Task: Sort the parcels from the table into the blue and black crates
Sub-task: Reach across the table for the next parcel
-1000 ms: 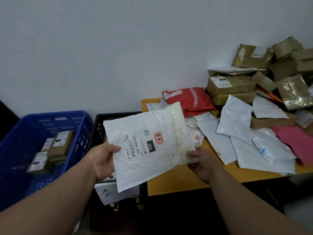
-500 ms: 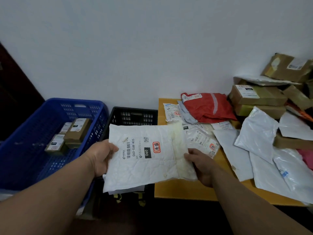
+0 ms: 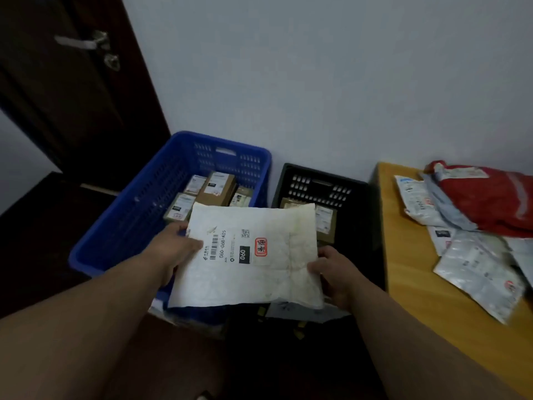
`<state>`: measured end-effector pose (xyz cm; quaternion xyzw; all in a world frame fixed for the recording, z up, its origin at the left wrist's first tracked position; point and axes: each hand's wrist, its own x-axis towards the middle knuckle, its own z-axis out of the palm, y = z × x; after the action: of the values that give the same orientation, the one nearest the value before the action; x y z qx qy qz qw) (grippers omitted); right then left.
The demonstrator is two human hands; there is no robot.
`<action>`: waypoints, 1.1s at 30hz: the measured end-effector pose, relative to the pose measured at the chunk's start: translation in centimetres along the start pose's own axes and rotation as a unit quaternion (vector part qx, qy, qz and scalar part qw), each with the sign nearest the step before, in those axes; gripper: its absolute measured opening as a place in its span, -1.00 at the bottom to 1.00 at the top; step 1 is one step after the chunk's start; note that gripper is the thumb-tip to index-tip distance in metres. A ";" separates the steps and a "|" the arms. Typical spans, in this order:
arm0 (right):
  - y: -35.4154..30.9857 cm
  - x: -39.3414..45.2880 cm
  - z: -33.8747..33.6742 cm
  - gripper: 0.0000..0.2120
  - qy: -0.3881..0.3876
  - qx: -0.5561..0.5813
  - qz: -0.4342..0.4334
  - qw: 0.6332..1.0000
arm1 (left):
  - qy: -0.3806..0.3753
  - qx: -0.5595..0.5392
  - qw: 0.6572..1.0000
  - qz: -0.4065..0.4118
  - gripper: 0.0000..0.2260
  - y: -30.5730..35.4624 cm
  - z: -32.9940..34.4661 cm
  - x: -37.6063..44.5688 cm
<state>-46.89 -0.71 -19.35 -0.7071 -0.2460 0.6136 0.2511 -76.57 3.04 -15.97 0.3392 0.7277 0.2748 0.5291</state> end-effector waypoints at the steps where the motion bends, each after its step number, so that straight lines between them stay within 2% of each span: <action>1: -0.3 0.5 2.5 -0.84 -0.004 0.000 0.007 1.000 | 0.003 0.012 1.000 -0.002 -0.51 -0.4 -2.1 1.0; 5: -0.2 2.0 10.4 -0.78 -0.033 0.001 0.011 0.999 | 0.021 0.046 0.998 -0.036 -0.43 -1.7 -8.9 4.8; 9: -1.2 3.3 15.4 -0.95 -0.035 0.002 0.030 0.999 | 0.043 0.113 0.992 -0.033 -0.34 -2.4 -12.9 8.0; 12: -2.7 5.3 17.8 -1.00 -0.026 -0.024 0.018 0.999 | 0.072 0.174 0.982 -0.009 -0.23 -2.5 -14.6 10.5; 13: -3.3 6.0 18.6 -0.96 -0.021 -0.052 0.005 0.998 | 0.082 0.183 0.980 -0.003 -0.25 -2.5 -15.0 11.4; 14: -3.7 6.7 19.3 -0.82 -0.019 -0.083 -0.010 0.996 | 0.088 0.193 0.977 0.003 -0.29 -2.3 -15.3 12.2; 16: -4.5 8.5 20.7 -0.42 -0.024 -0.131 -0.042 0.990 | 0.087 0.222 0.971 0.023 -0.45 -2.1 -15.7 14.1; 18: -5.2 10.3 22.0 -0.28 -0.046 -0.174 -0.076 0.981 | 0.076 0.273 0.958 0.042 -0.56 -1.8 -16.0 16.1; 22: -5.5 14.8 24.2 -0.41 -0.070 -0.268 -0.073 0.958 | 0.021 0.410 0.909 0.067 -0.67 -1.7 -15.5 21.0; 26: -3.9 18.8 26.3 -0.53 -0.055 -0.311 -0.035 0.948 | -0.035 0.499 0.863 0.075 -0.61 -3.4 -13.8 25.6; 29: -1.8 21.4 28.3 -0.60 -0.041 -0.313 0.022 0.949 | -0.089 0.569 0.815 0.063 -0.54 -6.1 -12.4 28.3; 33: 1.9 24.8 31.2 -0.61 -0.027 -0.280 0.090 0.955 | -0.150 0.597 0.788 0.011 -0.51 -10.1 -11.0 32.4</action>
<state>-74.57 15.82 -42.81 -0.7512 -0.3503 0.5591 -0.0201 -95.91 21.80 -39.36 0.6322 0.6545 -0.2634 0.3202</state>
